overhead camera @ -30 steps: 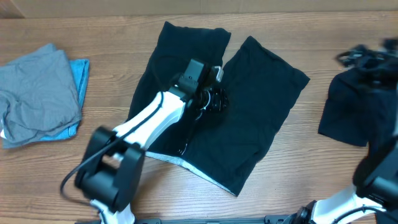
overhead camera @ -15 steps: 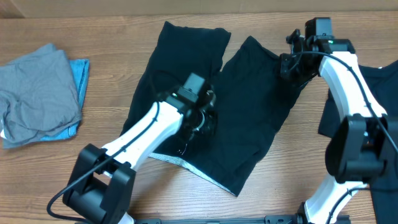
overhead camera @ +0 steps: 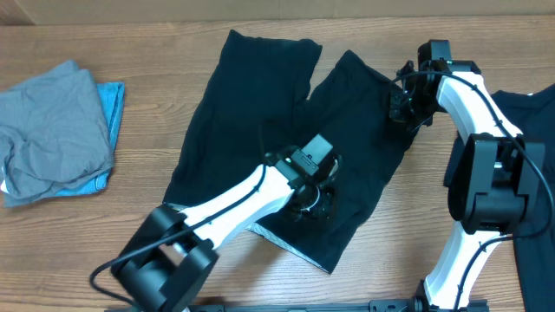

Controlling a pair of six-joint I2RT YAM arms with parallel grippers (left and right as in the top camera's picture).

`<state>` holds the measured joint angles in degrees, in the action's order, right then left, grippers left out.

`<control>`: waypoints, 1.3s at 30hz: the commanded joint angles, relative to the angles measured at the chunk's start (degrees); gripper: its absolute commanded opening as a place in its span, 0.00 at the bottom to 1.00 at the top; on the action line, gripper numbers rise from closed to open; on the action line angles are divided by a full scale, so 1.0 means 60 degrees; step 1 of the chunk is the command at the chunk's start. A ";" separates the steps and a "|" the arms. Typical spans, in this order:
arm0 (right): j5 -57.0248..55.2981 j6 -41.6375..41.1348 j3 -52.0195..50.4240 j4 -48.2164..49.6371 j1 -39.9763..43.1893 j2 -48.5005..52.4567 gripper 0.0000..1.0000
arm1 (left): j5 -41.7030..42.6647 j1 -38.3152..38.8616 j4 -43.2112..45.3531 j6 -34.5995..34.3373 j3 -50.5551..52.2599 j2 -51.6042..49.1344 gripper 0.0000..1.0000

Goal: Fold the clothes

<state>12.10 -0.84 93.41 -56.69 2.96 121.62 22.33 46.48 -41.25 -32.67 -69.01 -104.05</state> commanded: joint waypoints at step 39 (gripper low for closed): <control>-0.0514 -0.1399 -0.2732 0.0375 0.0018 -0.0015 0.04 | -0.0335 -0.1220 -0.1330 0.0725 0.0962 -0.0463 0.05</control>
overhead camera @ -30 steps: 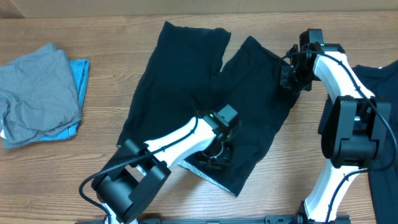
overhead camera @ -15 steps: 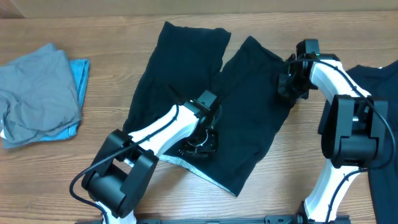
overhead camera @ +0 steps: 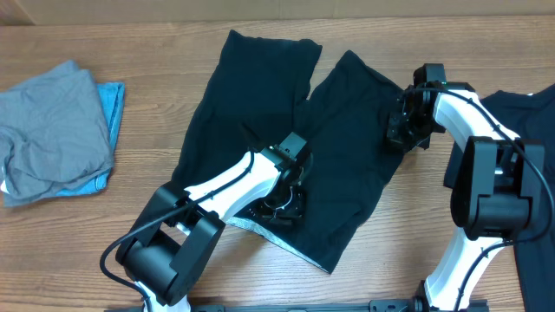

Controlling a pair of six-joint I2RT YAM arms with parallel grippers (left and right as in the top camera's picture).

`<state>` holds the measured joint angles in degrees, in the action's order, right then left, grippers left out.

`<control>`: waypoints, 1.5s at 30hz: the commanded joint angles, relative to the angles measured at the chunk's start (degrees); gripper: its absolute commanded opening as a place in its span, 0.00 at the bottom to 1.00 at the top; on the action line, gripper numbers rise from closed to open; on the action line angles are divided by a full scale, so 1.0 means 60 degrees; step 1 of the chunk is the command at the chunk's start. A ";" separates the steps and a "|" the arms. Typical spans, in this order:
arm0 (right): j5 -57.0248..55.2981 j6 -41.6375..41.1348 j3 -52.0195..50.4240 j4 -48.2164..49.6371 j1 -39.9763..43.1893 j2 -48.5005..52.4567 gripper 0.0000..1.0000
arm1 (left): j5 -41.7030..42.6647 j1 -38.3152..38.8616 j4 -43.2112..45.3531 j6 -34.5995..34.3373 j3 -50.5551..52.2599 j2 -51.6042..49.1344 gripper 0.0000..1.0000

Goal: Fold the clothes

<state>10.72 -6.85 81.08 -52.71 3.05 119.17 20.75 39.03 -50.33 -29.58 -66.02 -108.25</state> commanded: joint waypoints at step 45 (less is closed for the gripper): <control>-0.0539 -0.2328 -0.3144 -0.1275 -0.0015 0.0390 0.05 | 0.3610 -0.2477 -0.0095 0.2142 0.0270 0.0448 0.07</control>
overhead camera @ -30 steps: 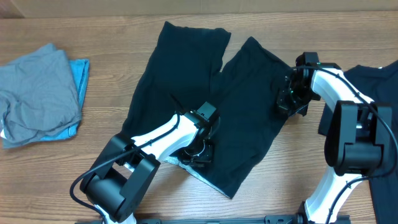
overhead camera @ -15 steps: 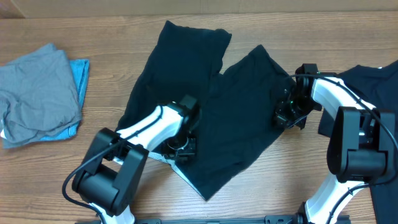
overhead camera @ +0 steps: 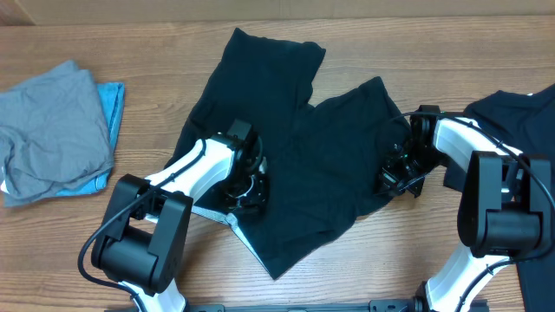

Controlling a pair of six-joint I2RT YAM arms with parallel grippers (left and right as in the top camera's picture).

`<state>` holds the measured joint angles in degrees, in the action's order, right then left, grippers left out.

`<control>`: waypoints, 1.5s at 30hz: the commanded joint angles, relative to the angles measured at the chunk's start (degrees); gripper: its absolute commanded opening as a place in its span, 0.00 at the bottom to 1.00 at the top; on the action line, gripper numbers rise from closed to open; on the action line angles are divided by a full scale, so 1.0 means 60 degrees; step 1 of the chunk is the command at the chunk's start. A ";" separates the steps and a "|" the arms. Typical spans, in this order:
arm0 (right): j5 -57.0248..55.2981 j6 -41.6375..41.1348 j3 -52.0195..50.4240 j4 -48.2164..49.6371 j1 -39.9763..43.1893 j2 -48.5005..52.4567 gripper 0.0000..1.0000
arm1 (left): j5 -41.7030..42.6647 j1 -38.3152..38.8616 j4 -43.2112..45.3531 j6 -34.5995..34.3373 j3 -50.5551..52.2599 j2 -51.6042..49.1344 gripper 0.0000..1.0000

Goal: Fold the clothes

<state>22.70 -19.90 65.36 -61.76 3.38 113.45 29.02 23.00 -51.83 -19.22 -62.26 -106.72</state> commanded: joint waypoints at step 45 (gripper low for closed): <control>-0.1792 0.1362 0.1494 0.1894 -0.0076 0.1348 1.00 | -0.6451 0.0069 -0.1716 -0.2794 -0.0244 -0.0011 0.04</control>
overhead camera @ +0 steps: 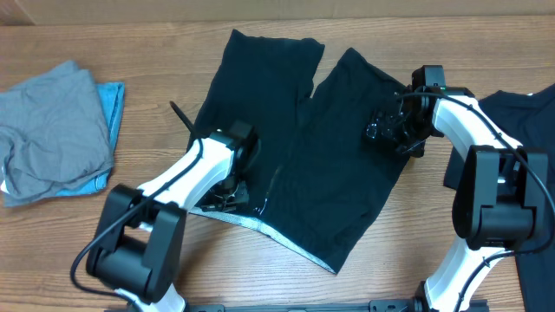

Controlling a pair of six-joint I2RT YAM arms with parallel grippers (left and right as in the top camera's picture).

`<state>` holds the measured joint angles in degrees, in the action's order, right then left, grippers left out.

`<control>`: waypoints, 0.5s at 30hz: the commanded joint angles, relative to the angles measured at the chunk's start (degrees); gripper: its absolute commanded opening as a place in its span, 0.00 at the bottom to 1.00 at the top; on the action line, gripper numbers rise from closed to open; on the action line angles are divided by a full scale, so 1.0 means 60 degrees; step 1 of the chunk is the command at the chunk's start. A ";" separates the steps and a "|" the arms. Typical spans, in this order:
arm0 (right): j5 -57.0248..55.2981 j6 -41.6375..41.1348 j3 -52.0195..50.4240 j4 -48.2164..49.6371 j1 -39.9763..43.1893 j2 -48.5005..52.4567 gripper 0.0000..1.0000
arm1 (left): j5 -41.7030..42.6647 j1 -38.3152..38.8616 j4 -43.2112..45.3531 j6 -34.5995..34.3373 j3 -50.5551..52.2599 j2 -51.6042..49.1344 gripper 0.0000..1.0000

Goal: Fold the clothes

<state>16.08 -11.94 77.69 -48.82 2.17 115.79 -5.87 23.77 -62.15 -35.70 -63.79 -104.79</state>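
Black shorts [325, 173] lie spread on the wooden table, both legs pointing to the far side and the pale-edged waistband [269, 230] toward the near edge. My left gripper [227, 196] presses down on the left end of the waistband and looks shut on the cloth. My right gripper [382, 128] sits on the outer edge of the right leg, also appearing shut on the fabric. The fingertips of both are dark against the black cloth and hard to make out.
A folded grey garment [52, 130] rests on a blue one [114, 100] at the far left. Another dark garment [527, 108] lies at the right edge. A thin dark strip [181, 114] sticks out left of the shorts.
The right gripper has gone from low beside the bunched right leg to farther up the table, and that leg now lies stretched out. The shorts sit flatter, and the left gripper is slightly lower.
First the left gripper was mid-shorts and the right at the right leg's far edge. Then the left stood farther left on the waist. Later both were lower, with the shorts dragged left and bunched. Now the shorts lie spread again, waistband straight.
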 commanded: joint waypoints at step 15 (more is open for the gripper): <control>-0.1246 -0.0004 -0.1093 -0.0838 0.0124 0.0958 1.00 | -0.1672 -0.0612 0.1067 0.0532 0.0015 -0.0590 0.04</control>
<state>14.52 -11.27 77.43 -51.27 2.15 115.74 -14.00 20.84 -57.17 -34.54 -63.72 -107.18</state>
